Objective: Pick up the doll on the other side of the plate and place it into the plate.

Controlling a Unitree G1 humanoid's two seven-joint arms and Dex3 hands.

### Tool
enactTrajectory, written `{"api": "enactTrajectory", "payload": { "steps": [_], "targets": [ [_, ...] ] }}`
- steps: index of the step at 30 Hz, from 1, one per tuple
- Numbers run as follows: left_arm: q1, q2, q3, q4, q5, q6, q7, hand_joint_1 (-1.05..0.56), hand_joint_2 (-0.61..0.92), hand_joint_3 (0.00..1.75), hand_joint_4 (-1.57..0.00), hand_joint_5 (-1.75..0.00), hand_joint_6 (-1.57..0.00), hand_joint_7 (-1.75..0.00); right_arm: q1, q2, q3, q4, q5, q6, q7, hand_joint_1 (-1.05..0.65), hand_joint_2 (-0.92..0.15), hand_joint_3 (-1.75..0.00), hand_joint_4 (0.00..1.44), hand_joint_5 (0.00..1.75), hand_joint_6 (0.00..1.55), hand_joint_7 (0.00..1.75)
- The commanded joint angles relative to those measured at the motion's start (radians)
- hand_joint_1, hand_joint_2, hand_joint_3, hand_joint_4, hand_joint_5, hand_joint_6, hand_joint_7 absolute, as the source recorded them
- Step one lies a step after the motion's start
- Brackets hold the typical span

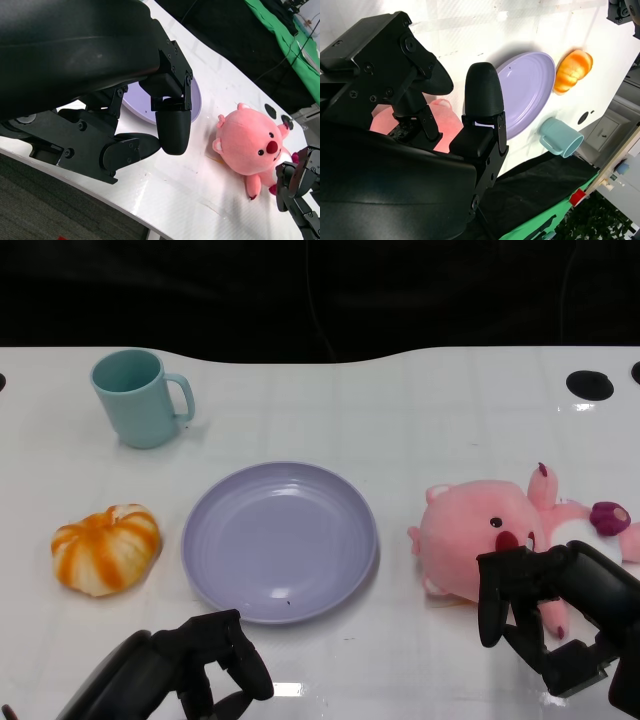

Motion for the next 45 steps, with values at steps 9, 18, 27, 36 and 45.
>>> {"api": "enactTrajectory", "payload": {
  "steps": [9,18,27,36,45],
  "targets": [
    [-0.006,0.017,0.006,0.0,-0.001,0.0,-0.006,-0.26,0.83,0.64,-0.63,-1.73,-0.62,-1.32,-0.008,-0.007,-0.008,-0.003,0.0,-0.002,-0.004,0.01,-0.34,-1.4,0.87,1.75,0.78,1.48],
    [-0.005,0.016,0.005,-0.007,-0.001,0.014,-0.007,-0.25,0.83,0.62,-0.64,-1.75,-0.62,-1.31,-0.009,-0.004,-0.008,-0.004,0.007,0.005,-0.001,0.02,-0.33,-1.4,0.87,1.75,0.78,1.48],
    [-0.008,0.017,0.006,0.0,-0.003,0.007,-0.006,-0.26,0.85,0.61,-0.65,-1.75,-0.62,-1.31,-0.012,-0.003,-0.006,0.004,0.005,-0.003,-0.003,0.02,-0.32,-1.41,0.87,1.75,0.78,1.48],
    [-0.01,0.017,0.005,0.003,-0.003,0.006,-0.006,-0.25,0.84,0.61,-0.64,-1.75,-0.62,-1.32,-0.007,0.006,-0.012,-0.014,0.003,0.005,-0.02,0.03,-0.33,-1.38,0.85,1.56,0.8,1.28],
    [-0.009,0.016,0.005,0.003,-0.001,0.008,-0.004,-0.25,0.84,0.61,-0.64,-1.74,-0.62,-1.32,0.006,0.051,-0.03,-0.052,0.018,0.032,-0.072,-0.01,-0.55,-0.83,0.67,1.03,0.73,0.63]
  ]
}}
